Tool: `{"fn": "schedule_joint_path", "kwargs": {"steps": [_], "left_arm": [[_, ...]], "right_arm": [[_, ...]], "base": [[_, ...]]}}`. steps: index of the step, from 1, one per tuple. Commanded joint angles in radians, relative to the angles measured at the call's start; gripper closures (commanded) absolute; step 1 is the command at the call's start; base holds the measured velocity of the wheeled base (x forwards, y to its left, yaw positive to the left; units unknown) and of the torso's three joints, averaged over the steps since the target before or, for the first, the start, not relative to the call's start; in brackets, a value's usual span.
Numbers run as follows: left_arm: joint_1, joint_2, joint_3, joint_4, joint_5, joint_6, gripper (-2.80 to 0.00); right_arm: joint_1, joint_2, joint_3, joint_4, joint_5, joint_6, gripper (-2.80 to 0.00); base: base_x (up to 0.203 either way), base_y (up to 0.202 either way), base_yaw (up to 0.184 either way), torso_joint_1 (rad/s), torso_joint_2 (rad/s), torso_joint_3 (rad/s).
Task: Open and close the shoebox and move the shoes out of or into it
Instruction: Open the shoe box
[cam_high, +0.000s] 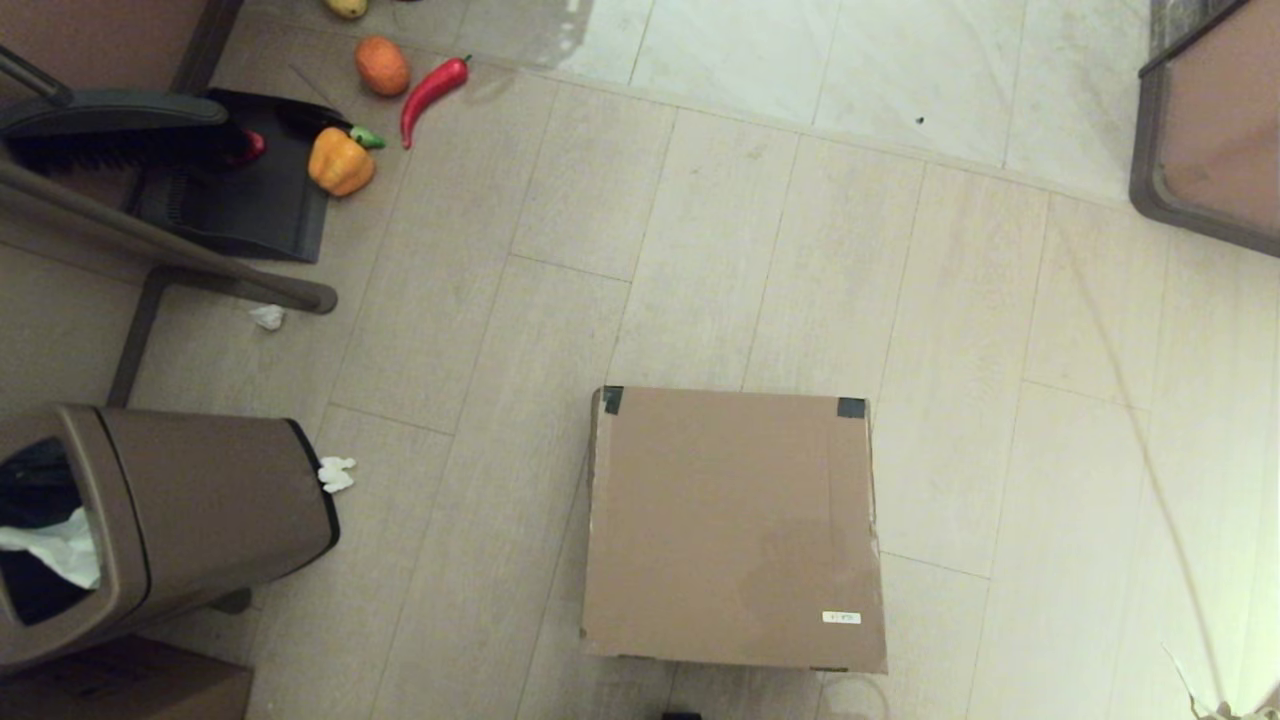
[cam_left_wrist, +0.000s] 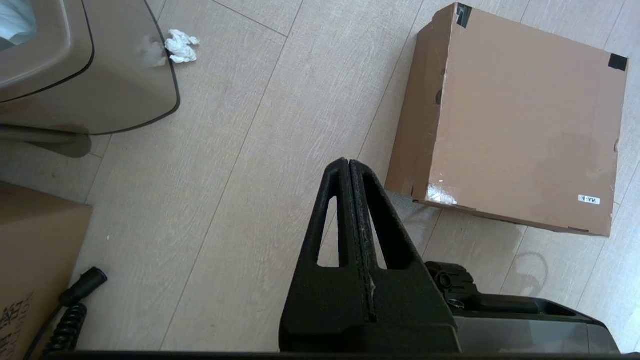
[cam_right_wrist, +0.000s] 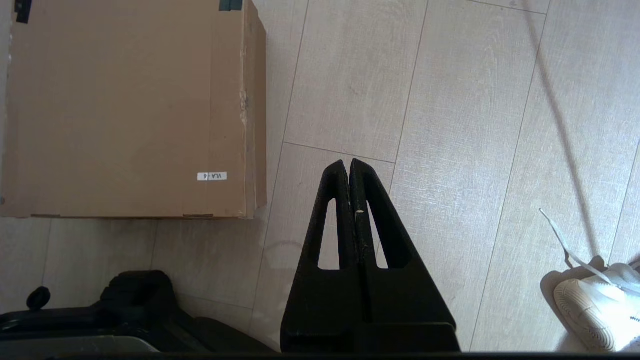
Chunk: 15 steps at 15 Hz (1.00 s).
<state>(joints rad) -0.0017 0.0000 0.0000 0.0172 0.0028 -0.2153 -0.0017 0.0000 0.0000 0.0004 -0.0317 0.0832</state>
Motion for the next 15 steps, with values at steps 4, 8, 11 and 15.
{"fn": "schedule_joint_path", "kwargs": {"steps": [4, 8, 11, 15], "left_arm": [[0.000, 0.007, -0.040, 0.005, -0.001, 0.016, 0.00], [-0.004, 0.322, -0.271, 0.016, -0.001, 0.007, 0.00], [-0.014, 0.713, -0.401, -0.068, -0.062, -0.077, 0.00], [-0.029, 1.190, -0.460, -0.292, -0.272, -0.154, 0.00]], "right_arm": [[0.000, -0.001, -0.015, 0.005, 0.002, -0.084, 0.00], [0.000, 0.208, -0.255, 0.084, -0.003, -0.071, 0.00], [0.000, 0.533, -0.354, 0.093, 0.002, 0.073, 0.00], [-0.001, 1.004, -0.369, -0.067, 0.062, 0.307, 0.00]], "base": [[0.000, 0.000, 0.000, 0.000, 0.00, 0.000], [0.000, 0.000, 0.000, 0.000, 0.00, 0.000], [0.000, 0.000, 0.000, 0.000, 0.00, 0.000], [0.000, 0.000, 0.000, 0.000, 0.00, 0.000]]}}
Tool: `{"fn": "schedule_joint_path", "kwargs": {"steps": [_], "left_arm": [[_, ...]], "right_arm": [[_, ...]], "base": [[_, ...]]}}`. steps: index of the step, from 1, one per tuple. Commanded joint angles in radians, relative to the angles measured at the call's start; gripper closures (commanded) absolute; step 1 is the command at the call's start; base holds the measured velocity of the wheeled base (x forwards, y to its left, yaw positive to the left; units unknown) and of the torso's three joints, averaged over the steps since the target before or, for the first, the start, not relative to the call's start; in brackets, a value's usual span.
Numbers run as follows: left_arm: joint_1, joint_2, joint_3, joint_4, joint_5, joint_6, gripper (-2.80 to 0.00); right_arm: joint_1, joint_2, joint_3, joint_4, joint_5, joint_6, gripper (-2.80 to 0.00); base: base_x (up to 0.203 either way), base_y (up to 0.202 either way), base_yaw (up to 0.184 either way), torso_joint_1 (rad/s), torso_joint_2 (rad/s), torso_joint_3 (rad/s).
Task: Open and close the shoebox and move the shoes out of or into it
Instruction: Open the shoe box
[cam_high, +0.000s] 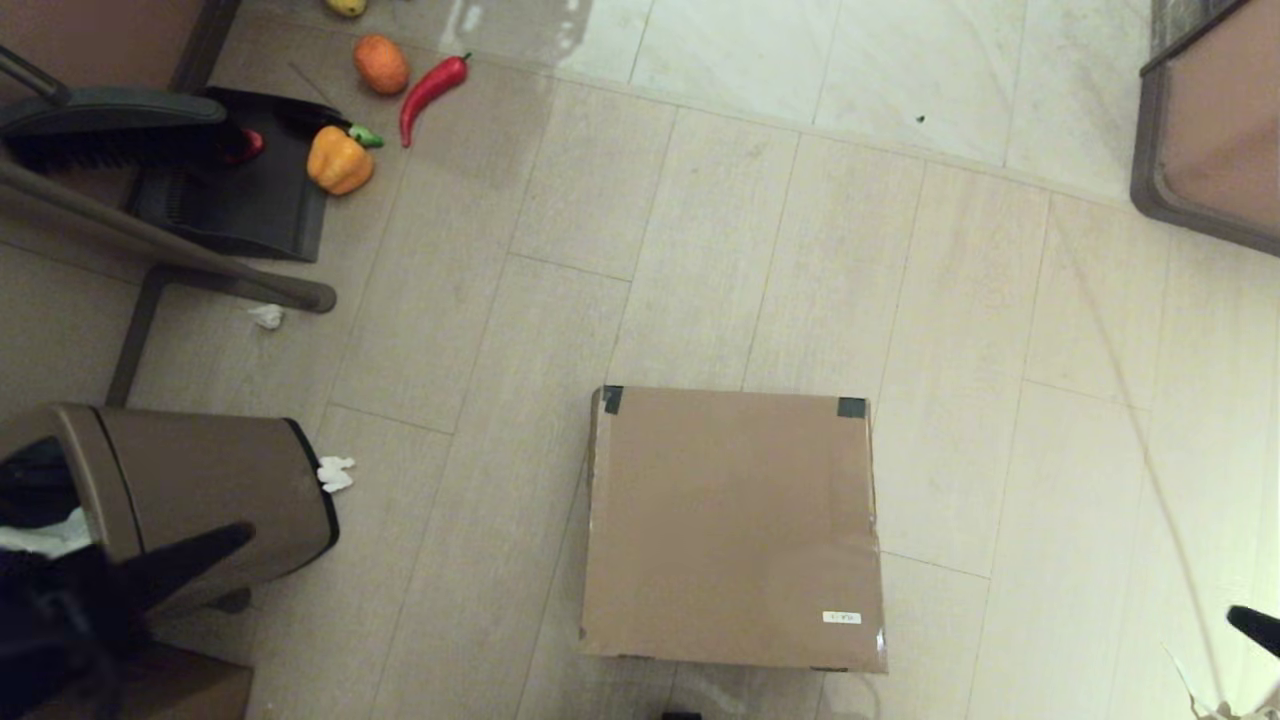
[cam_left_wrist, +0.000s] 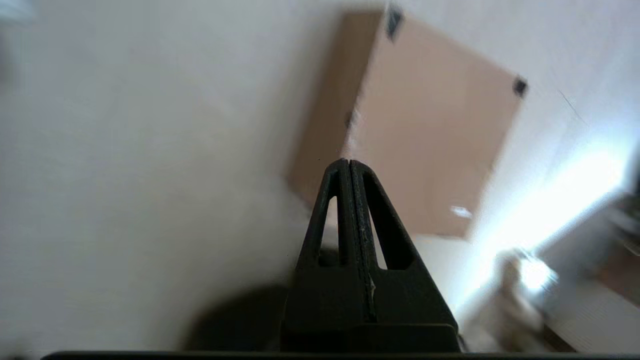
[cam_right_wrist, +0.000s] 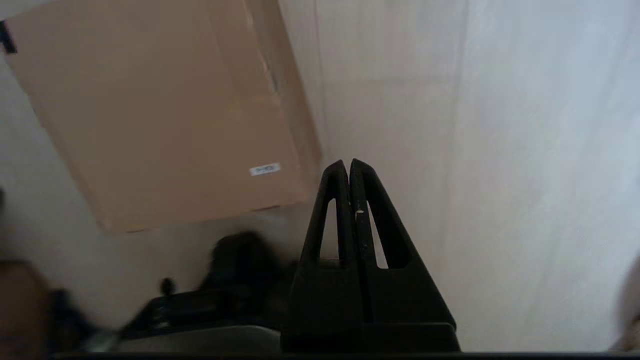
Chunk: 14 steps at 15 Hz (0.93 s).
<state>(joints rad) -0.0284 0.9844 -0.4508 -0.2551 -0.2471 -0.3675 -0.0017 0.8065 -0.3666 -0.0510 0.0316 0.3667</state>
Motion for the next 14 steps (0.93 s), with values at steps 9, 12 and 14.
{"fn": "schedule_joint_path", "kwargs": {"steps": [9, 12, 14], "left_arm": [[-0.021, 0.955, -0.052, -0.574, -0.187, -0.037, 0.00], [-0.095, 1.061, -0.094, -0.651, -0.193, -0.038, 0.00], [-0.140, 1.143, -0.158, -0.715, -0.190, -0.036, 0.00]], "right_arm": [[-0.013, 1.087, 0.134, -0.937, 0.174, 0.236, 0.00], [-0.013, 1.254, 0.137, -1.080, 0.234, 0.242, 0.00], [-0.012, 1.360, 0.132, -1.228, 0.282, 0.243, 0.00]], "base": [[0.000, 0.000, 0.000, 0.000, 0.00, 0.000], [0.000, 0.000, 0.000, 0.000, 0.00, 0.000], [0.000, 0.000, 0.000, 0.000, 0.00, 0.000]]}}
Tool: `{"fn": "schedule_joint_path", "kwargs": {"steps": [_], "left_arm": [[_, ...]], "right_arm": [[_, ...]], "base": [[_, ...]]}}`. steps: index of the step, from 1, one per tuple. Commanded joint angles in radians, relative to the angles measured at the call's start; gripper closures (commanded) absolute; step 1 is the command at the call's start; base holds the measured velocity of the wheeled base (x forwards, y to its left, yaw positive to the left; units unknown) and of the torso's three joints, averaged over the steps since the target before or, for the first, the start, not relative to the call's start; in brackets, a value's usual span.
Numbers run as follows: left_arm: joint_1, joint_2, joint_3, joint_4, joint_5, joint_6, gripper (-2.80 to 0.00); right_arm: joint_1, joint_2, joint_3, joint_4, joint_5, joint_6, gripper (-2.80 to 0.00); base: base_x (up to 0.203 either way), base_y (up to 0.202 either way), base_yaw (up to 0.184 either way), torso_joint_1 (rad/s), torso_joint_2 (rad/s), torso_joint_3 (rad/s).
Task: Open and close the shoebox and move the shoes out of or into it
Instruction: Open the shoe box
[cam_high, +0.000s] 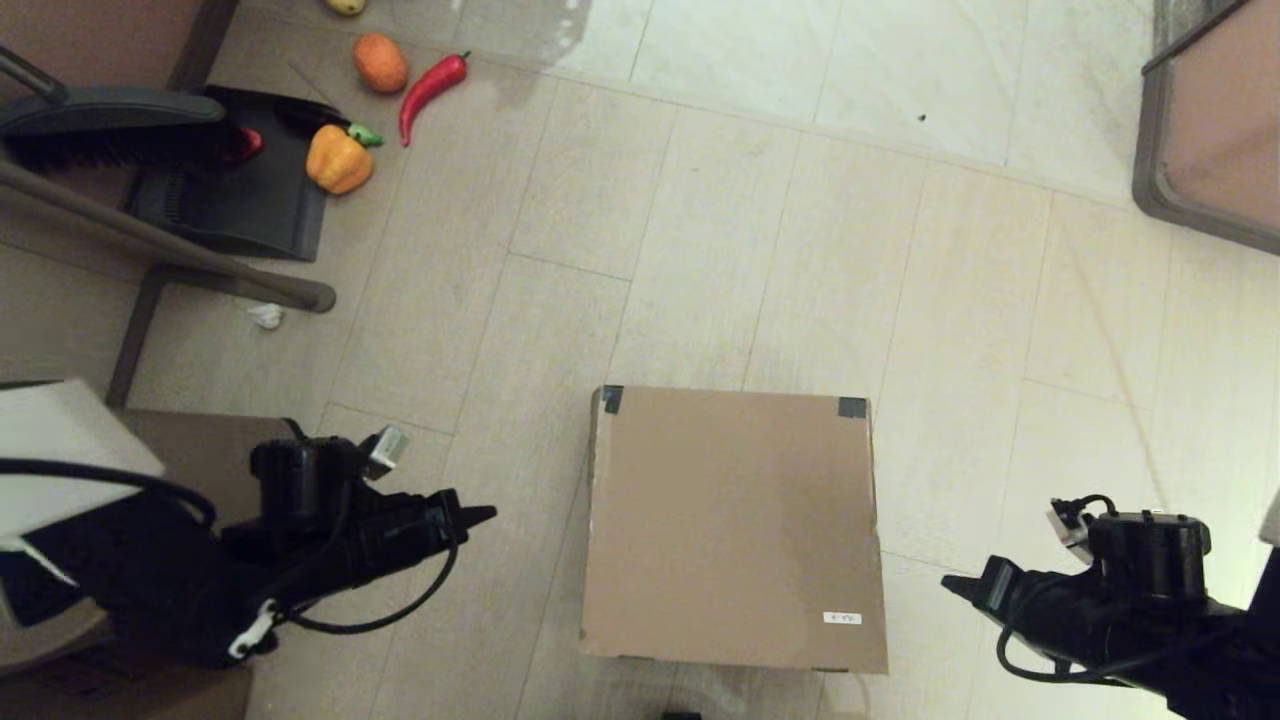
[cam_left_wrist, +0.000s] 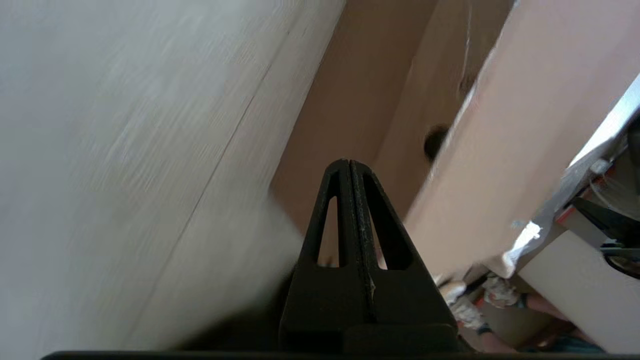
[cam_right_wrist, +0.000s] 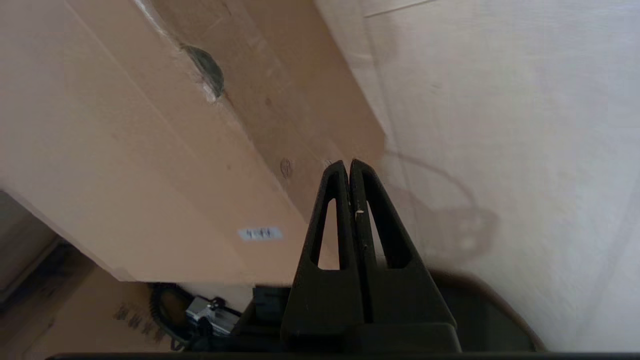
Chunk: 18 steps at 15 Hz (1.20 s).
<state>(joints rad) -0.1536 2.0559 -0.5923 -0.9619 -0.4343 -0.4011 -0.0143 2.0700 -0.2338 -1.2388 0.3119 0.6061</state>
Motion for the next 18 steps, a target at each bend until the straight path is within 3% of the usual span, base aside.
{"fn": "schedule_joint_path", "kwargs": {"steps": [1, 4, 8, 12, 18], "left_arm": [[-0.039, 0.110, -0.061, -0.027, 0.001, -0.001, 0.00], [-0.135, 0.200, -0.157, -0.038, 0.017, 0.003, 0.00], [-0.219, 0.236, -0.245, 0.004, 0.200, 0.003, 0.00], [-0.228, 0.272, -0.290, 0.026, 0.238, 0.002, 0.00], [-0.238, 0.293, -0.361, 0.094, 0.235, 0.002, 0.00]], "right_arm": [[0.000, 0.153, -0.001, -0.113, 0.020, 0.003, 0.00], [0.000, 0.312, 0.000, -0.268, 0.046, 0.004, 0.00], [0.007, 0.355, -0.051, -0.291, 0.107, 0.006, 0.00], [0.044, 0.377, -0.130, -0.291, 0.107, 0.010, 0.00], [0.105, 0.421, -0.177, -0.291, 0.097, 0.013, 0.00]], "base": [[0.000, 0.000, 0.000, 0.000, 0.00, 0.000], [0.000, 0.000, 0.000, 0.000, 0.00, 0.000], [0.000, 0.000, 0.000, 0.000, 0.00, 0.000], [0.000, 0.000, 0.000, 0.000, 0.00, 0.000], [0.000, 0.000, 0.000, 0.000, 0.00, 0.000]]}}
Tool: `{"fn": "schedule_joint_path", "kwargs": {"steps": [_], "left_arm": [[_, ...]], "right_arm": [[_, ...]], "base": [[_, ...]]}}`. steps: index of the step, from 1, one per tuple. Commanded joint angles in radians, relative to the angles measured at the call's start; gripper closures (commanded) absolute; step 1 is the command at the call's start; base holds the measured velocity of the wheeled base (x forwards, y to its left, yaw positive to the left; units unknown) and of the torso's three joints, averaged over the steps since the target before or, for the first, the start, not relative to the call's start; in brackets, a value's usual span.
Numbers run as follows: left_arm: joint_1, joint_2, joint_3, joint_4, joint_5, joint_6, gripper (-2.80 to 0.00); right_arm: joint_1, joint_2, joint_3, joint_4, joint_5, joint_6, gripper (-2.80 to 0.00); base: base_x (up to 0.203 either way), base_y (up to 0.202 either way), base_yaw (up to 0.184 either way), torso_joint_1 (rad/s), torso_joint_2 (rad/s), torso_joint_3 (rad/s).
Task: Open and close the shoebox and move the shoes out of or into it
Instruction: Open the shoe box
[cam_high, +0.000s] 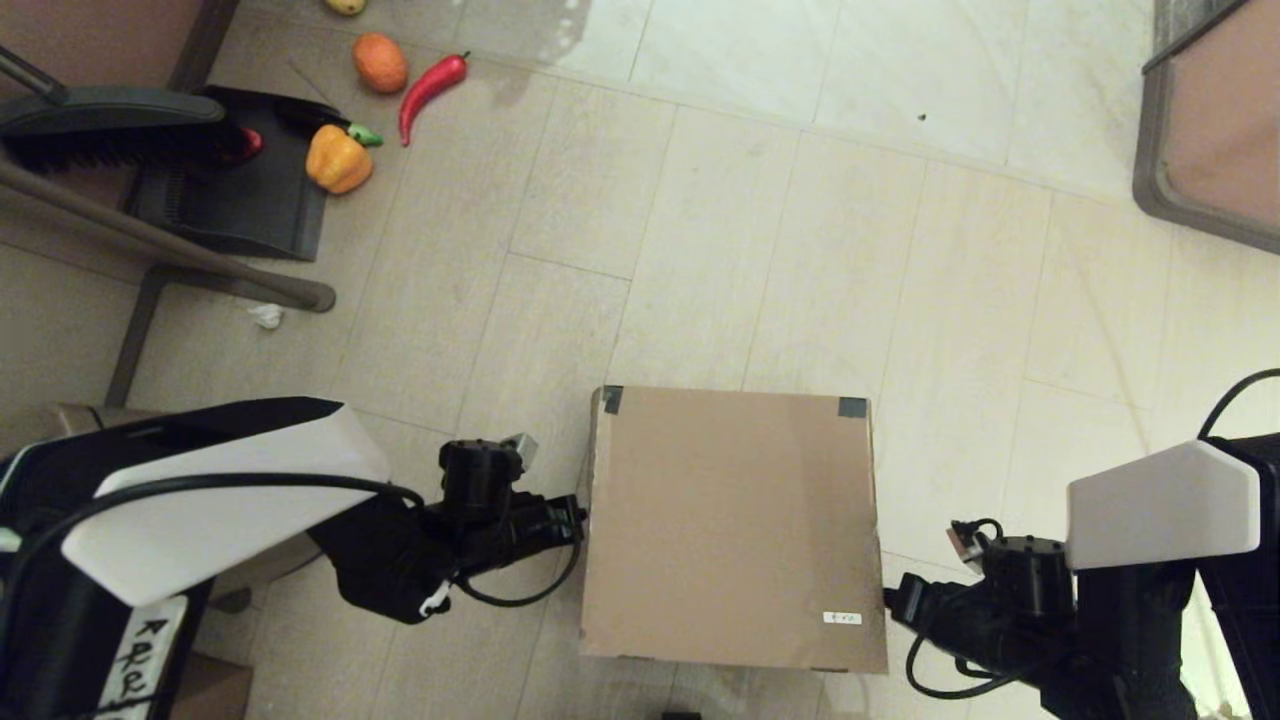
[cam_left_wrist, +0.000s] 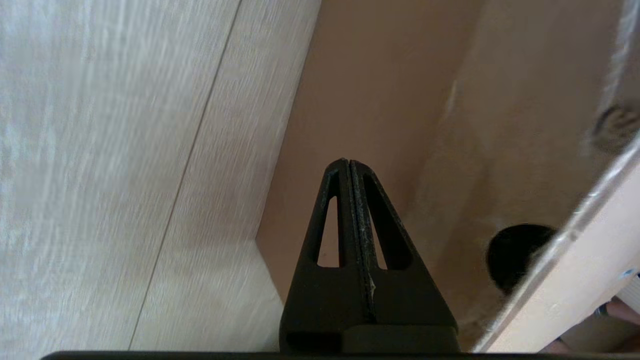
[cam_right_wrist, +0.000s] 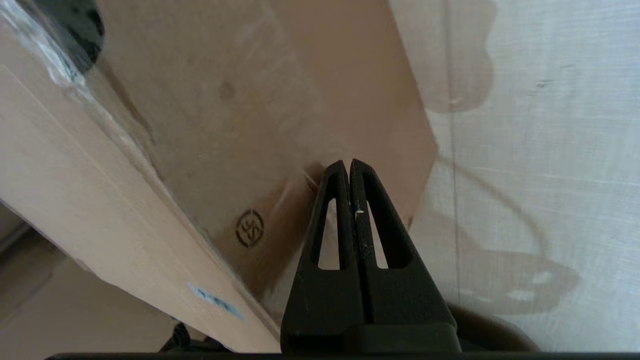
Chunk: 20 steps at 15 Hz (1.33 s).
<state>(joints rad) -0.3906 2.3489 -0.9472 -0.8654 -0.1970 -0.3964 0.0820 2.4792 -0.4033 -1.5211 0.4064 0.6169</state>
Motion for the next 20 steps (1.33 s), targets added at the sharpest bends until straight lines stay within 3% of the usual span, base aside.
{"fn": "schedule_joint_path", "kwargs": {"steps": [1, 6, 10, 20], "left_arm": [[-0.005, -0.004, -0.014, 0.008, -0.002, -0.004, 0.00], [-0.016, -0.069, -0.014, 0.078, -0.008, -0.013, 0.00], [-0.027, -0.181, -0.016, 0.227, -0.010, -0.090, 0.00], [-0.069, -0.325, 0.103, 0.236, -0.010, -0.096, 0.00]], "right_arm": [[0.021, 0.016, -0.016, -0.009, 0.003, 0.005, 0.00], [0.039, -0.050, 0.028, -0.009, 0.006, 0.071, 0.00], [0.039, -0.124, 0.100, -0.009, 0.010, 0.083, 0.00], [0.039, -0.256, 0.233, -0.009, 0.011, 0.129, 0.00]], "base": [[0.000, 0.000, 0.000, 0.000, 0.00, 0.000], [0.000, 0.000, 0.000, 0.000, 0.00, 0.000], [0.000, 0.000, 0.000, 0.000, 0.00, 0.000], [0.000, 0.000, 0.000, 0.000, 0.00, 0.000]]}}
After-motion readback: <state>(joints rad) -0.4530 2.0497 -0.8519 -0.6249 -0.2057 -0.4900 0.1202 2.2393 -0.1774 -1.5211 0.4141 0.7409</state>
